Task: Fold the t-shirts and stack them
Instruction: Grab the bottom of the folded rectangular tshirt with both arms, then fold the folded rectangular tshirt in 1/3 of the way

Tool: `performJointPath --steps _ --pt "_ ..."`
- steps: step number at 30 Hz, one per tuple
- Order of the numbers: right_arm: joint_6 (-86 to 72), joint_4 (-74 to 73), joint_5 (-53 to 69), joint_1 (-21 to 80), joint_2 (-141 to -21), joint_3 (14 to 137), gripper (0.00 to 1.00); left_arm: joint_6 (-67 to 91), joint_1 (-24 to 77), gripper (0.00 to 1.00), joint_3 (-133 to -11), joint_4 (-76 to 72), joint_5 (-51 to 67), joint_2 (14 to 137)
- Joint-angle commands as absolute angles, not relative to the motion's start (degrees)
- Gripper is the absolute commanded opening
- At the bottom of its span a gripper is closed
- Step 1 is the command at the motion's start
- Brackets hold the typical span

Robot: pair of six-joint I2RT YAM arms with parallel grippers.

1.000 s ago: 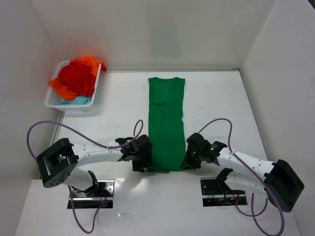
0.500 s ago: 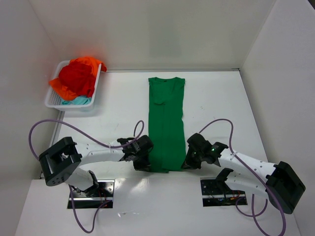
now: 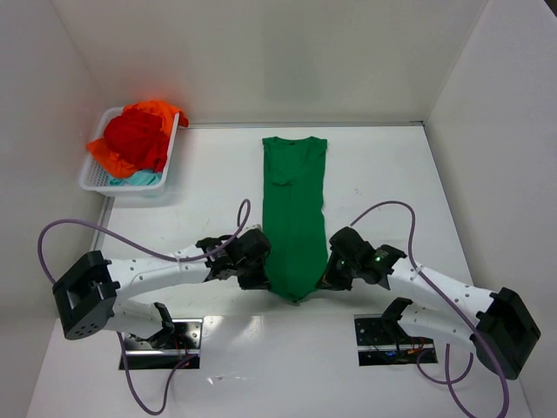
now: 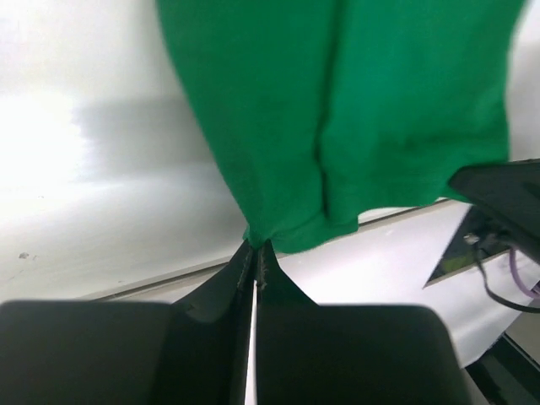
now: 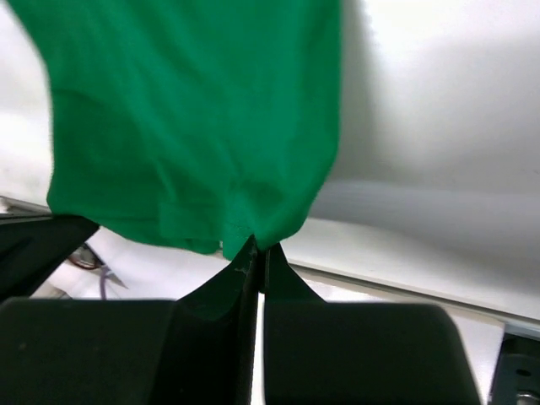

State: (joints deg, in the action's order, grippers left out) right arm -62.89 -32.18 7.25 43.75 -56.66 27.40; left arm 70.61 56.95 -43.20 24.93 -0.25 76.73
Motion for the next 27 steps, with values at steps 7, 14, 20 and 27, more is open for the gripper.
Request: performJointPath --steps 7,14,20,27 --pt "-56.2 -34.2 4.3 37.6 -58.7 37.3 0.0 63.2 54.8 0.0 -50.9 29.0 -5.4 74.6" --pt "-50.0 -34.0 7.0 27.9 -62.9 44.1 0.0 54.9 48.3 0.0 -57.0 29.7 -5.5 76.5" --pt "-49.5 -31.1 7.0 27.9 -68.9 48.5 0.0 49.9 41.1 0.0 -59.0 27.9 -2.5 78.3" --pt "-47.2 -29.1 5.7 26.8 -74.0 53.3 0.0 43.8 36.1 0.0 -61.9 26.0 3.3 82.4"
